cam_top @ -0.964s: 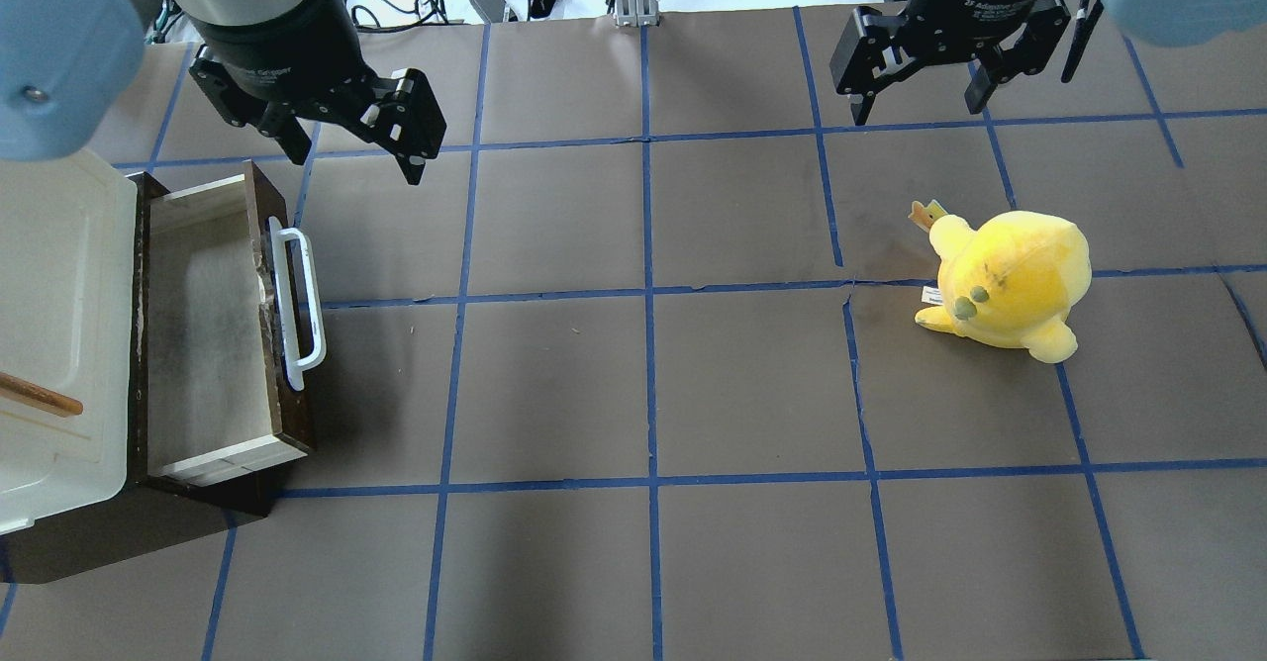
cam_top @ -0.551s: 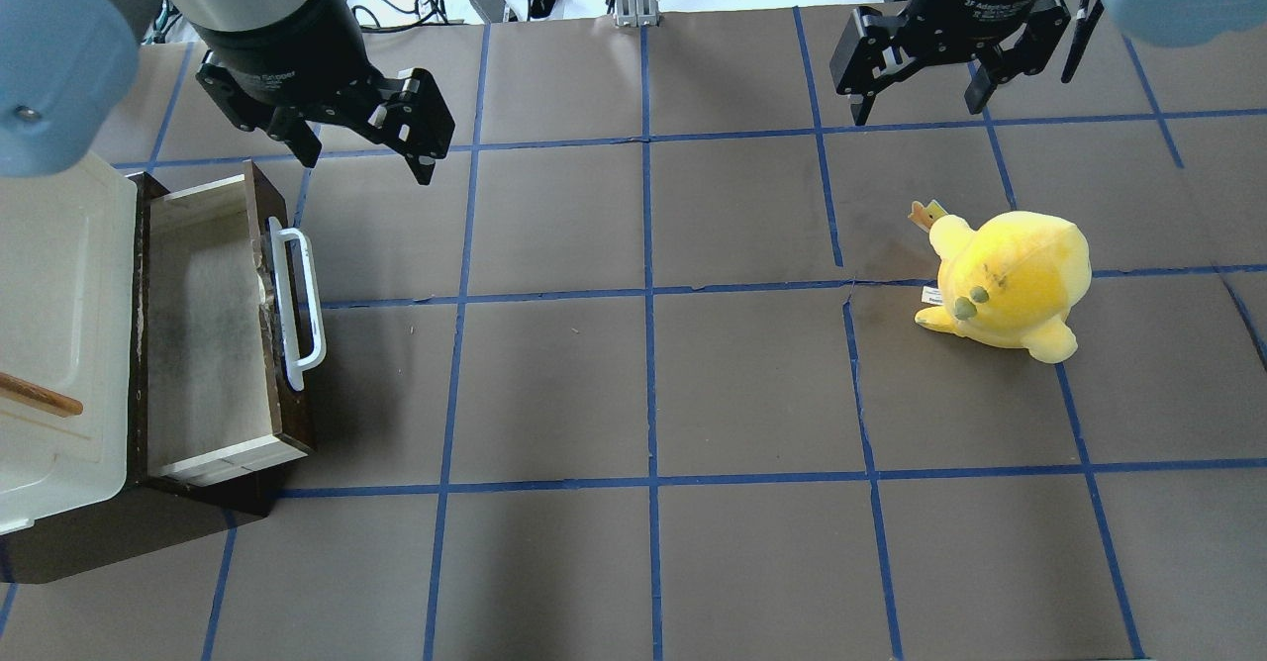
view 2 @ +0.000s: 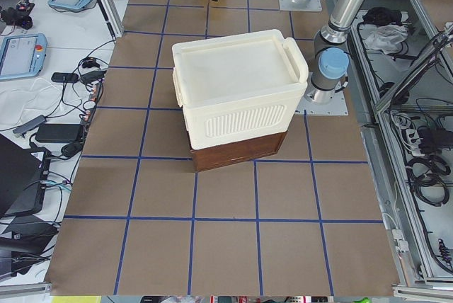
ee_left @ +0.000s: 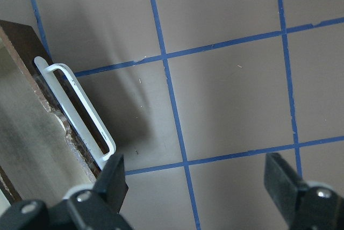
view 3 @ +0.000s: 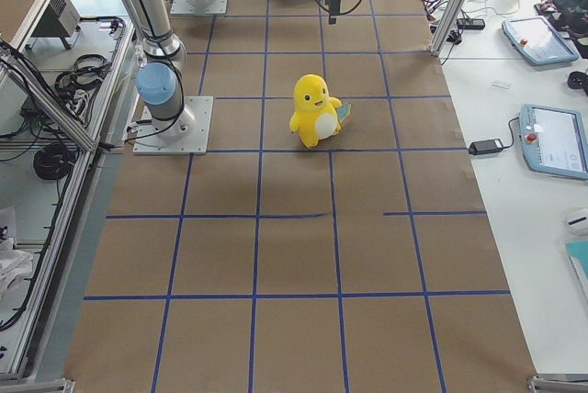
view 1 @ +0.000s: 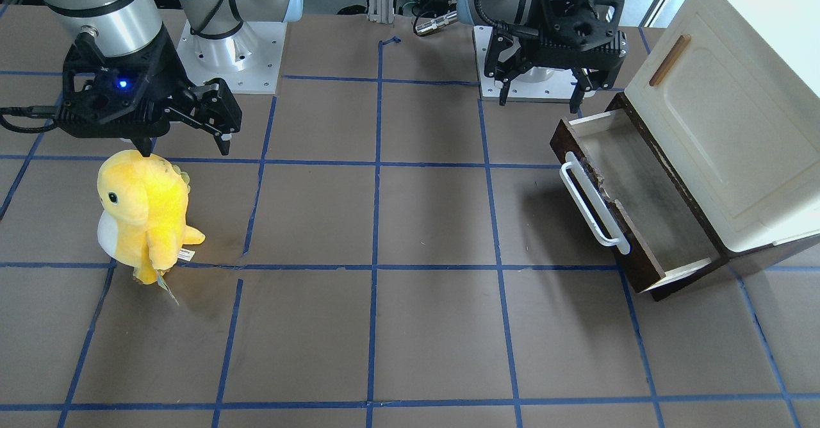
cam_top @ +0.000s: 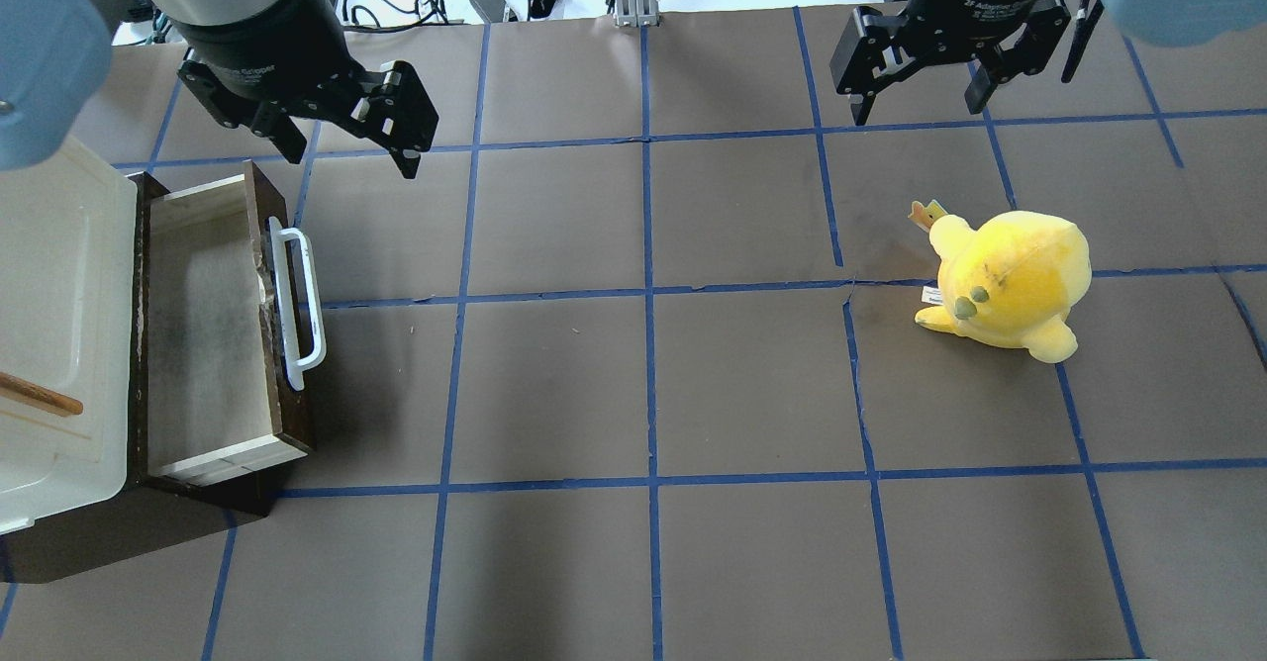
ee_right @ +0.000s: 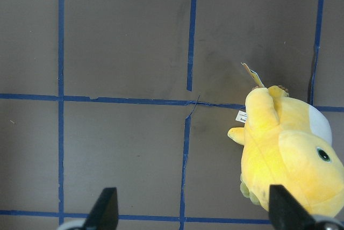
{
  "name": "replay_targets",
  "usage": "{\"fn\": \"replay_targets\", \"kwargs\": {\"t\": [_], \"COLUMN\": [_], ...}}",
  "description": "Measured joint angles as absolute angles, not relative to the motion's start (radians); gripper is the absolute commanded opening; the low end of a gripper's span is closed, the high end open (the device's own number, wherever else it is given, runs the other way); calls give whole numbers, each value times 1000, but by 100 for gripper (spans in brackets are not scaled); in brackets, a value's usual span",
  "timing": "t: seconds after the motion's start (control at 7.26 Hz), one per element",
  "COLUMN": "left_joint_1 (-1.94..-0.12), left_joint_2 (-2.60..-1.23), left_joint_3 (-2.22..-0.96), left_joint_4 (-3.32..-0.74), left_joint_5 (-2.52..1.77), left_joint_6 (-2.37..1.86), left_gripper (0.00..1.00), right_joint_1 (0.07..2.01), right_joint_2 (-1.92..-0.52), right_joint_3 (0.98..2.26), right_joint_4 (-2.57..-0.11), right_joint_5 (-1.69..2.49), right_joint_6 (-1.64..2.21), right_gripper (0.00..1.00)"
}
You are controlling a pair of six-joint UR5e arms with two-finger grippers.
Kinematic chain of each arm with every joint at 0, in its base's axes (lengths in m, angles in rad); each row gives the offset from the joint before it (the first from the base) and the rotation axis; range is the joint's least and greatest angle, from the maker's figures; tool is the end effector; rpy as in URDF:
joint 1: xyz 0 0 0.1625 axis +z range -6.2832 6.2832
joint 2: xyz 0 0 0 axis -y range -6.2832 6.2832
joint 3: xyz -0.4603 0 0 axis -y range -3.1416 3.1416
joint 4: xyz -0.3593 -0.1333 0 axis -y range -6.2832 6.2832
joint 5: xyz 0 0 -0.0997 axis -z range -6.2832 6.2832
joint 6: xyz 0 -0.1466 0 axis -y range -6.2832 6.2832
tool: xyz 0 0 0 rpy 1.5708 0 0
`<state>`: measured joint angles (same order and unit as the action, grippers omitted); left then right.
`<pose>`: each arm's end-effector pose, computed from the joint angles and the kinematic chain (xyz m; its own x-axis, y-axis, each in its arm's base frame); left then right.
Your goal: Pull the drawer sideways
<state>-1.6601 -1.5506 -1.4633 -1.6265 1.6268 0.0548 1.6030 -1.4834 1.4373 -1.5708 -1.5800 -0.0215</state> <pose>-0.1654 -0.4441 0.5296 -0.9884 0.1393 -0.0597 0.1433 0.9873 -0.0688 0.1482 -0.5009 0.4958 -0.9985 -0.0532 0.0102 -0.0536 0.9975 -0.0459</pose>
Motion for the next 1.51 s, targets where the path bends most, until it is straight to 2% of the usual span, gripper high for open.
{"fn": "replay_targets", "kwargs": {"t": [0.41, 1.51], "left_joint_1": [-1596, -1591], "left_joint_2": [-1526, -1516], "left_joint_3": [-1467, -1475], "left_joint_4": [-1626, -1628], "left_joint_5": [1597, 1598], "left_joint_6": [0, -83], "left_gripper": [92, 96], "right_joint_1": [1603, 1603], "right_joint_2": [-1483, -1483], "right_joint_3": [1437, 1437], "right_joint_4": [-1571, -1571], "right_joint_5": [-1580, -1580], "right_joint_6": [-22, -22], "right_gripper": [100, 100]}}
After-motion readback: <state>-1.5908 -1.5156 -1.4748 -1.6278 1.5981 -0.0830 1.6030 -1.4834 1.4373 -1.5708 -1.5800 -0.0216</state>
